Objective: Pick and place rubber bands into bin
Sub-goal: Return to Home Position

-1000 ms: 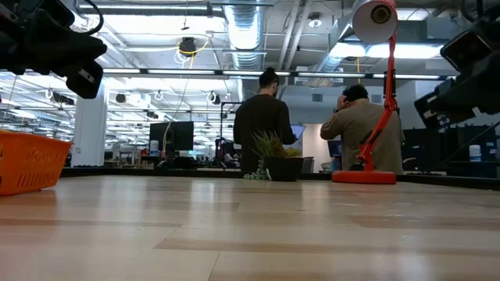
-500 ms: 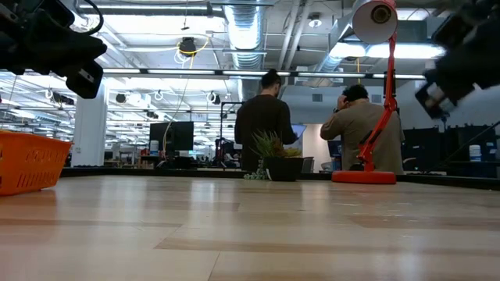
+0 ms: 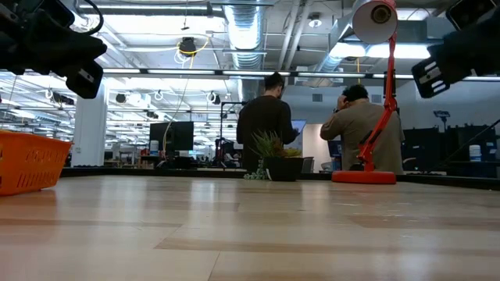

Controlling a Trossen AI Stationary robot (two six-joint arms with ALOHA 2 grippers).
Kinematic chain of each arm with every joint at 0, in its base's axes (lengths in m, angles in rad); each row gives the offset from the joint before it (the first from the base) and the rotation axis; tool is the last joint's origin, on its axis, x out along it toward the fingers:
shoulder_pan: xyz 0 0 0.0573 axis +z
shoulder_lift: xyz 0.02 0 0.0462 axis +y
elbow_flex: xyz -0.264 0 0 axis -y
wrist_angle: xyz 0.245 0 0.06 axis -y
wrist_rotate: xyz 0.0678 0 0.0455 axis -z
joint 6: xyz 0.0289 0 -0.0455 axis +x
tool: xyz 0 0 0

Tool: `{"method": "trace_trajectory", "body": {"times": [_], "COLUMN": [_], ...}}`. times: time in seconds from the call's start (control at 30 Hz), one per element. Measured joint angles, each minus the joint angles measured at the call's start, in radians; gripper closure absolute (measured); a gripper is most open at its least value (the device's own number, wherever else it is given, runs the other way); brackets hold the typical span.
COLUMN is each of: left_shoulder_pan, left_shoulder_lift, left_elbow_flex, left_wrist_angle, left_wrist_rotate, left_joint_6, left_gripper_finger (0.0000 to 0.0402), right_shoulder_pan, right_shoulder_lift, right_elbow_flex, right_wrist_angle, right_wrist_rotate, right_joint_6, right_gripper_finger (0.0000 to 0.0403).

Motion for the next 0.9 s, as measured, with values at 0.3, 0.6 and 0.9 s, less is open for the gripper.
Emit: {"method": "trace_trajectory", "body": {"times": [0.3,0.6,0.9], "left_shoulder_pan": [0.000,0.000,0.000], "left_shoulder_lift": [0.000,0.000,0.000], "left_elbow_flex": [0.000,0.000,0.000], "left_wrist_angle": [0.000,0.000,0.000], "left_wrist_rotate": [0.000,-0.001,-0.001], "left_joint_6": [0.000,0.000,0.000], "left_gripper_finger": [0.0381,0.0381,0.0381], "right_shoulder_pan": [0.000,0.000,0.000], "right_shoulder_lift": [0.000,0.000,-0.020], "right_elbow_flex": [0.001,0.001,-0.018], "right_wrist_angle": [0.005,-0.011,0.037], "right_wrist_rotate": [0.000,0.000,0.000], "right_joint_6": [0.000,0.001,0.016], "right_gripper_finger": [0.0326,0.0326,0.0326]}}
